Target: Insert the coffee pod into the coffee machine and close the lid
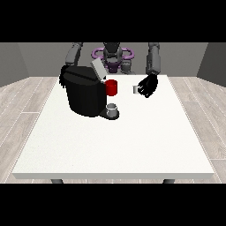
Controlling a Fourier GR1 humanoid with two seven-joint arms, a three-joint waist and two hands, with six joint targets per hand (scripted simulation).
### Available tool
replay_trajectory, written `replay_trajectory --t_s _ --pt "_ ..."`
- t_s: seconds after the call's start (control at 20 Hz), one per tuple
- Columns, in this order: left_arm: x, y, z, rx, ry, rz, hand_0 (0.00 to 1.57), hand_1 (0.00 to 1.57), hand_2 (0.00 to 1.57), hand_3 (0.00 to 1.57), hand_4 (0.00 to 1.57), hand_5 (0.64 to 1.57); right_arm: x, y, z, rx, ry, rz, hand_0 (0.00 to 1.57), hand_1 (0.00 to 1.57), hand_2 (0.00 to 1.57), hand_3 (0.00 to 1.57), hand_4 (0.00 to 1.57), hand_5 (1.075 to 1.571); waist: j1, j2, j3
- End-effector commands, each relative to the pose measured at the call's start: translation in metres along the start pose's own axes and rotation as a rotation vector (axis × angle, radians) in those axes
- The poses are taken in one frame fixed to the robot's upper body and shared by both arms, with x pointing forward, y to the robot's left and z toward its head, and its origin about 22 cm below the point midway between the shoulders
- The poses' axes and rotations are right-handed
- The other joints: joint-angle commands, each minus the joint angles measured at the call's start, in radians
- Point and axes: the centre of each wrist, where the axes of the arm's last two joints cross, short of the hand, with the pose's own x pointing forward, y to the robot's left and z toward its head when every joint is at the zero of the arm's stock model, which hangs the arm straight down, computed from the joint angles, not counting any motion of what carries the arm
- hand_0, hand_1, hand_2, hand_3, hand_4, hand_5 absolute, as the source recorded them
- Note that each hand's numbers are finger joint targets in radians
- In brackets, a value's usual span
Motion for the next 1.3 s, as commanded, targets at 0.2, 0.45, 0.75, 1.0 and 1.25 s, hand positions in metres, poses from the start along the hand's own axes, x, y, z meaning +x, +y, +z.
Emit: replay_trajectory --t_s 0.2,0.45,0.75,1.0,1.25 --pt "0.043 -0.003 -0.023 -0.061 -0.029 0.029 1.4 1.4 1.38 1.28 0.6 1.571 -0.013 0.008 0.005 0.018 0.07 0.009 0.0 0.0 0.0 0.0 0.29 1.571 0.014 -0.095 -0.0006" --pt "0.052 0.025 -0.026 -0.027 -0.075 0.064 1.36 1.36 1.38 1.33 0.56 1.571 -0.015 -0.01 0.002 -0.011 0.053 0.042 0.0 0.0 0.0 0.0 0.25 1.571 0.038 -0.084 -0.0006" --pt "0.036 0.036 -0.017 -0.019 -0.066 0.128 1.26 1.26 1.31 1.26 0.58 1.571 -0.016 -0.001 0.012 -0.006 0.062 0.037 0.0 0.0 0.0 0.0 0.31 1.571 0.026 -0.11 -0.0008" --pt "0.092 0.043 -0.035 -0.089 -0.112 0.111 1.5 1.5 1.47 1.4 0.63 1.571 -0.028 -0.033 0.018 -0.048 0.099 0.058 0.0 0.0 0.0 0.0 0.15 1.571 0.049 -0.149 -0.0004" --pt "0.11 0.052 -0.044 -0.034 -0.105 0.201 1.37 1.37 1.41 1.37 0.65 1.571 -0.024 -0.017 0.016 0.0 0.059 0.012 0.0 0.0 0.0 0.0 0.19 1.571 0.01 -0.129 -0.0005"
